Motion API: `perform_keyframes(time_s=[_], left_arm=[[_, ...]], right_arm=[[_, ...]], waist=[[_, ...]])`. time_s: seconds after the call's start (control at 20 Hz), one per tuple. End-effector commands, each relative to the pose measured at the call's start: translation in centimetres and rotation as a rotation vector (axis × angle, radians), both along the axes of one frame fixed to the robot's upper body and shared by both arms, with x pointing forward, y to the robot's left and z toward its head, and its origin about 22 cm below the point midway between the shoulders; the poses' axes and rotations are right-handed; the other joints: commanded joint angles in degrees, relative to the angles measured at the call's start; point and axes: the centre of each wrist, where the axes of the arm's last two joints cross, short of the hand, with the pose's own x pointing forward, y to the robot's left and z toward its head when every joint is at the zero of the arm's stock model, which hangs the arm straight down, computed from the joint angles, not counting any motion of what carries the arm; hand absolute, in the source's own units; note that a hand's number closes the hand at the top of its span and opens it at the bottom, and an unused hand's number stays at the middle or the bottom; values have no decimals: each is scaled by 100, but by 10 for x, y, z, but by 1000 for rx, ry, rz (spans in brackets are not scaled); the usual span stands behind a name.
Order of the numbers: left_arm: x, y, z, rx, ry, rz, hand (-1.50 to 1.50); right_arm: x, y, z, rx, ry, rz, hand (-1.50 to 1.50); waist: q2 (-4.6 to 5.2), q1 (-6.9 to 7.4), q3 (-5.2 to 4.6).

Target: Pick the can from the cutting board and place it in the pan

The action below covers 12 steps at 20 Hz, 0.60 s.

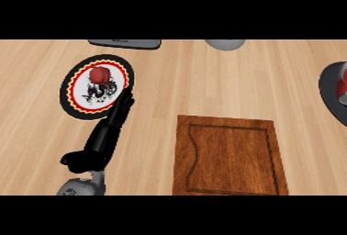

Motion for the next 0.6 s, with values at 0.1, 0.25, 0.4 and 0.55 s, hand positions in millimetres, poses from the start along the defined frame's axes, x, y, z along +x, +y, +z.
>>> perform_keyframes(time_s=[0.1,0.25,0.4,0.55], left_arm=[[3,-1,3,-2,1,1,0],[0,0,-5,11,9,12,0],[2,6,0,3,5,12,0],[-5,21,0,3,2,30,0]], right_arm=[[10,17,-15,107,139,146,-150],[16,17,-4,166,61,145,-150],[22,25,-6,313,-92,149,-150],[11,3,10,405,-167,138,-150]], waist=[[-4,-42,18],[10,-49,23],[-15,-125,27],[-58,-161,18]])
